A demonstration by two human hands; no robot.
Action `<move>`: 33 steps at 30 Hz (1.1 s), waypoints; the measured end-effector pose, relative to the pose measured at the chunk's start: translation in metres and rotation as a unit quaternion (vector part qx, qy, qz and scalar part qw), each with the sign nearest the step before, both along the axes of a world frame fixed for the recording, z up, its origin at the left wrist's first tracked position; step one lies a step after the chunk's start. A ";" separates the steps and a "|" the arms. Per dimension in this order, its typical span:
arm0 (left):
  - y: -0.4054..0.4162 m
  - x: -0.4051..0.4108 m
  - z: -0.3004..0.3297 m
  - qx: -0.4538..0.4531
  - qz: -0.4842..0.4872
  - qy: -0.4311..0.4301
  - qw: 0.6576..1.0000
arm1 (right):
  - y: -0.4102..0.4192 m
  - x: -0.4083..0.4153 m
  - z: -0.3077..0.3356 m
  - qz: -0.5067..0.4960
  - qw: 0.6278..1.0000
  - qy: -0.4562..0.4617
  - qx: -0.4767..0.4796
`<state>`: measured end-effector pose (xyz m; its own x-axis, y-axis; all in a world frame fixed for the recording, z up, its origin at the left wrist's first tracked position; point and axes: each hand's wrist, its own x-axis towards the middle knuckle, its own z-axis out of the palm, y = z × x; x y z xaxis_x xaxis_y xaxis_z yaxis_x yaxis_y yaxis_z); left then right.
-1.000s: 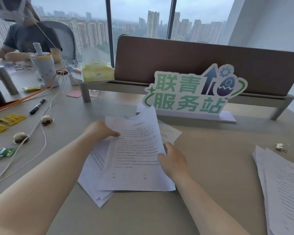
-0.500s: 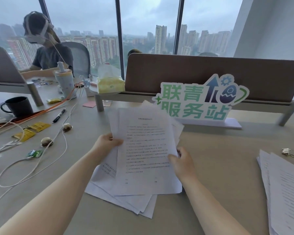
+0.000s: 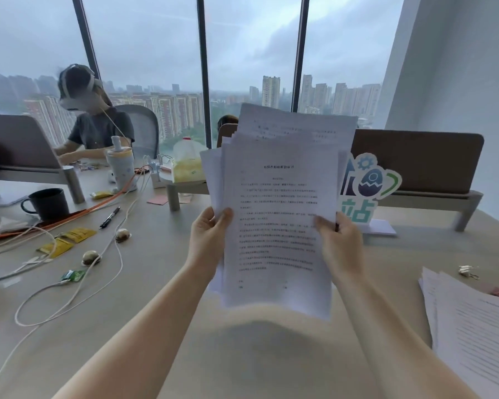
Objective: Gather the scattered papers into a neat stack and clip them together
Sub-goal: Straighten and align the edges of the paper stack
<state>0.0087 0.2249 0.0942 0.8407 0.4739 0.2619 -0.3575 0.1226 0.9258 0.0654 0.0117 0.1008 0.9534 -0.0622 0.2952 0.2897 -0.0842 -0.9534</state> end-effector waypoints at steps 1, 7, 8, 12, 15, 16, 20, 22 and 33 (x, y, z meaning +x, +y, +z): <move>-0.007 0.000 0.005 0.005 0.005 -0.013 1.000 | -0.001 -0.004 0.005 -0.014 1.000 -0.025 0.004; -0.031 0.001 -0.025 0.085 0.024 0.037 0.995 | -0.012 -0.035 -0.011 -0.016 0.999 -0.040 -0.028; -0.033 0.001 -0.038 0.095 0.026 0.062 0.993 | -0.013 -0.038 -0.026 -0.022 0.998 -0.025 -0.046; -0.045 -0.003 -0.068 0.101 0.037 0.128 0.986 | -0.020 -0.040 -0.066 -0.035 0.994 0.019 -0.104; -0.053 -0.003 -0.067 0.115 0.028 0.131 0.984 | -0.025 -0.039 -0.061 -0.052 0.994 0.009 -0.098; -0.056 -0.003 -0.064 0.118 0.023 0.129 0.984 | -0.028 -0.038 -0.058 -0.059 0.994 0.001 -0.090; -0.073 0.000 -0.052 0.132 0.001 0.124 0.984 | -0.049 -0.038 -0.042 -0.087 0.990 -0.034 -0.102; -0.087 0.002 -0.046 0.149 -0.015 0.129 0.980 | -0.067 -0.039 -0.036 -0.108 0.987 -0.036 -0.118; -0.206 0.012 -0.048 0.202 -0.220 0.191 0.935 | -0.213 -0.050 -0.032 -0.214 0.947 0.080 -0.225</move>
<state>0.0207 0.0189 0.0462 0.9998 -0.0122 -0.0140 0.0112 -0.2068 0.9783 0.0153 -0.2018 0.0685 0.9037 -0.3558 0.2382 -0.0075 -0.5693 -0.8221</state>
